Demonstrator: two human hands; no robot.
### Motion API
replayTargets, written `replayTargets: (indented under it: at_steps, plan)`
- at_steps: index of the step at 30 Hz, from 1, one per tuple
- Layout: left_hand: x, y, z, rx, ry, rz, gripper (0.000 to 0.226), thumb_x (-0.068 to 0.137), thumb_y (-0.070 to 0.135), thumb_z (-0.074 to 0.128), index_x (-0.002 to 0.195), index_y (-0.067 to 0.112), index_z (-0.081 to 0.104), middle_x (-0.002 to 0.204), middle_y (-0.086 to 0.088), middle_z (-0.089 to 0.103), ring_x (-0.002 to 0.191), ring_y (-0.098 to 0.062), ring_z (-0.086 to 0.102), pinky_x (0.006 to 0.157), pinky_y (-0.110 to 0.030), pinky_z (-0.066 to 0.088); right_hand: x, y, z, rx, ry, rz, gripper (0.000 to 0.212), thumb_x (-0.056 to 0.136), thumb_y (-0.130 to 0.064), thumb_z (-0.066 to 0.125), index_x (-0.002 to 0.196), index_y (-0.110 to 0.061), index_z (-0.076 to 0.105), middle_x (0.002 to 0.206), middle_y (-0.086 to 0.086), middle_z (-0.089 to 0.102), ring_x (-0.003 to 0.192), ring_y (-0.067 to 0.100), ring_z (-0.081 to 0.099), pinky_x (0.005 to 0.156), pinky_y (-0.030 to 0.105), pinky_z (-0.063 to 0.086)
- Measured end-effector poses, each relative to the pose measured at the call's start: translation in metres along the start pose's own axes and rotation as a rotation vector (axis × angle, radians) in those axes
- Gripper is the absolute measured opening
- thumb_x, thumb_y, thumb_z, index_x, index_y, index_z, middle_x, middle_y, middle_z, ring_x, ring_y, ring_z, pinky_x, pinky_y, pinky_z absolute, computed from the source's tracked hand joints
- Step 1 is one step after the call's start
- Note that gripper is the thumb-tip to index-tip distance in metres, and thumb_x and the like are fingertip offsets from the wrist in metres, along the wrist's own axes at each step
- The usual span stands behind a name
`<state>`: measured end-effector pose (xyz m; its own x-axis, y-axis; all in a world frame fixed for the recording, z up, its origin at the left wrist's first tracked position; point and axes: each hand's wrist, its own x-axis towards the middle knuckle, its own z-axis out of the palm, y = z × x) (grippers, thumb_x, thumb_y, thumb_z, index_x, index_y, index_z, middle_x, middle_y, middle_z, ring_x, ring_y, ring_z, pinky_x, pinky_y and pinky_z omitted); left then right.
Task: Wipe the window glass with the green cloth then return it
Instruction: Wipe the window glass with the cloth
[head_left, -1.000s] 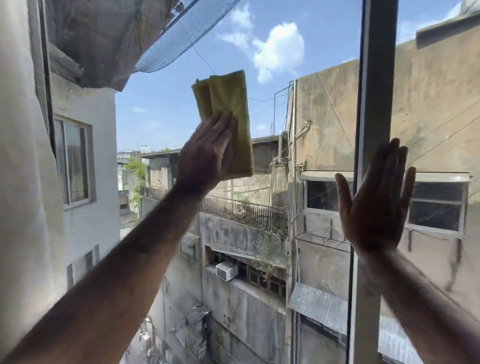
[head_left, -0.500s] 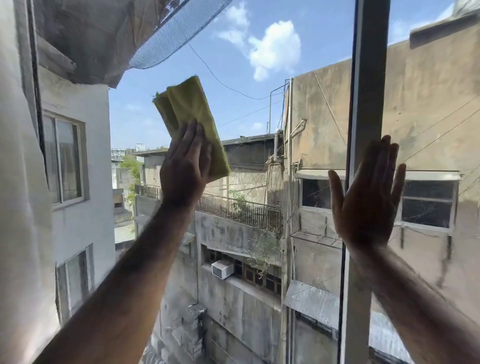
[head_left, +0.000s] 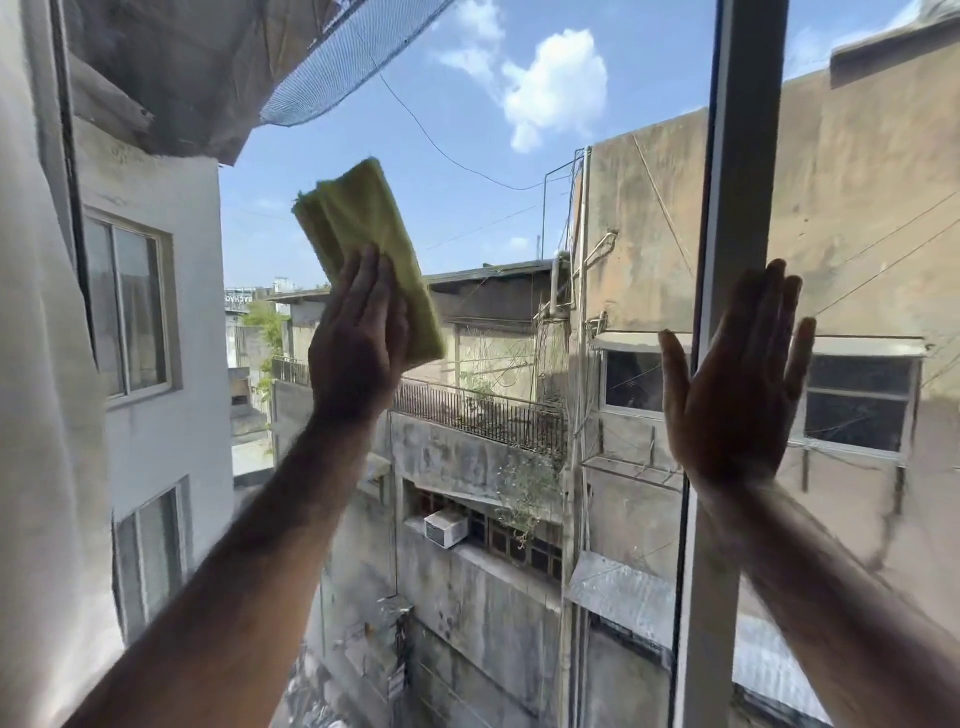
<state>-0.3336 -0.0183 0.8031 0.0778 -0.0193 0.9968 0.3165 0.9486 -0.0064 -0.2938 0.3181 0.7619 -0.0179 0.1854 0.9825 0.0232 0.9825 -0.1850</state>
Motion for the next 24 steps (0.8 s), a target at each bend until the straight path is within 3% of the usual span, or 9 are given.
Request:
replayTargets:
  at_steps: [3, 6, 8, 11, 14, 16, 20, 22, 24]
  plan:
    - [-0.023, 0.037, 0.01, -0.081, -0.02, -0.053, 0.046, 0.112, 0.029, 0.049, 0.15, 0.002, 0.05, 0.16, -0.014, 0.049, 0.153, -0.028, 0.041, 0.122, -0.044, 0.046, 0.0, 0.0, 0.0, -0.001, -0.004, -0.001, 0.084, 0.116, -0.06, 0.027, 0.173, -0.001, 0.009, 0.182, 0.019, 0.009, 0.171, 0.033, 0.011, 0.138, 0.056, 0.014]
    - [-0.031, 0.008, -0.002, -0.022, -0.227, 0.464, 0.046, 0.11, 0.026, 0.054, 0.149, 0.002, 0.051, 0.158, -0.016, 0.05, 0.152, -0.03, 0.044, 0.121, -0.046, 0.047, -0.001, 0.0, -0.001, 0.006, 0.0, 0.0, 0.084, 0.116, -0.059, 0.027, 0.173, 0.0, 0.009, 0.182, 0.019, 0.009, 0.171, 0.033, 0.011, 0.137, 0.056, 0.015]
    - [-0.007, -0.031, -0.01, 0.049, -0.227, 0.649, 0.045, 0.11, 0.022, 0.052, 0.15, 0.003, 0.05, 0.158, -0.016, 0.051, 0.151, -0.031, 0.045, 0.12, -0.047, 0.047, -0.001, 0.0, -0.001, 0.001, 0.0, -0.001, 0.084, 0.116, -0.059, 0.027, 0.173, 0.0, 0.009, 0.182, 0.019, 0.009, 0.171, 0.033, 0.011, 0.137, 0.056, 0.015]
    - [0.021, -0.047, -0.011, 0.071, -0.064, 0.259, 0.043, 0.112, 0.02, 0.044, 0.152, 0.006, 0.047, 0.16, -0.012, 0.049, 0.153, -0.028, 0.043, 0.117, -0.046, 0.05, 0.0, 0.001, -0.001, 0.004, 0.002, -0.004, 0.084, 0.116, -0.059, 0.027, 0.173, -0.001, 0.008, 0.183, 0.018, 0.008, 0.171, 0.032, 0.011, 0.137, 0.056, 0.015]
    - [0.007, 0.003, 0.004, -0.026, 0.053, -0.112, 0.045, 0.112, 0.024, 0.043, 0.151, 0.004, 0.048, 0.161, -0.013, 0.048, 0.153, -0.029, 0.041, 0.12, -0.044, 0.047, -0.001, 0.001, 0.002, 0.001, 0.018, -0.007, 0.084, 0.116, -0.059, 0.027, 0.173, -0.001, 0.009, 0.183, 0.018, 0.009, 0.171, 0.032, 0.011, 0.137, 0.056, 0.015]
    - [-0.008, 0.019, 0.008, -0.05, -0.019, -0.005, 0.046, 0.111, 0.026, 0.047, 0.15, 0.002, 0.049, 0.16, -0.015, 0.048, 0.153, -0.031, 0.041, 0.123, -0.045, 0.044, -0.001, 0.001, 0.002, -0.005, 0.013, -0.006, 0.084, 0.116, -0.06, 0.027, 0.173, -0.001, 0.009, 0.182, 0.019, 0.009, 0.171, 0.033, 0.011, 0.137, 0.056, 0.015]
    - [0.008, -0.041, -0.015, 0.093, -0.26, 0.669, 0.044, 0.111, 0.022, 0.05, 0.149, 0.001, 0.05, 0.158, -0.017, 0.05, 0.151, -0.032, 0.045, 0.12, -0.048, 0.047, -0.002, 0.001, 0.0, -0.007, 0.003, -0.005, 0.084, 0.116, -0.06, 0.025, 0.173, 0.0, 0.009, 0.182, 0.019, 0.009, 0.171, 0.033, 0.011, 0.138, 0.056, 0.014]
    - [0.033, -0.069, -0.02, 0.147, -0.2, 0.598, 0.042, 0.112, 0.021, 0.045, 0.15, 0.003, 0.049, 0.158, -0.015, 0.05, 0.15, -0.032, 0.046, 0.119, -0.047, 0.048, -0.001, 0.0, 0.0, -0.004, -0.002, -0.004, 0.084, 0.116, -0.061, 0.024, 0.173, -0.001, 0.008, 0.183, 0.019, 0.009, 0.171, 0.033, 0.011, 0.137, 0.056, 0.014]
    - [0.039, -0.062, -0.019, 0.122, -0.084, 0.202, 0.043, 0.113, 0.025, 0.039, 0.15, 0.004, 0.05, 0.159, -0.014, 0.05, 0.151, -0.031, 0.045, 0.117, -0.047, 0.049, -0.001, 0.0, 0.0, -0.005, -0.002, 0.001, 0.085, 0.115, -0.061, 0.024, 0.173, -0.001, 0.007, 0.183, 0.018, 0.008, 0.171, 0.032, 0.01, 0.137, 0.056, 0.015]
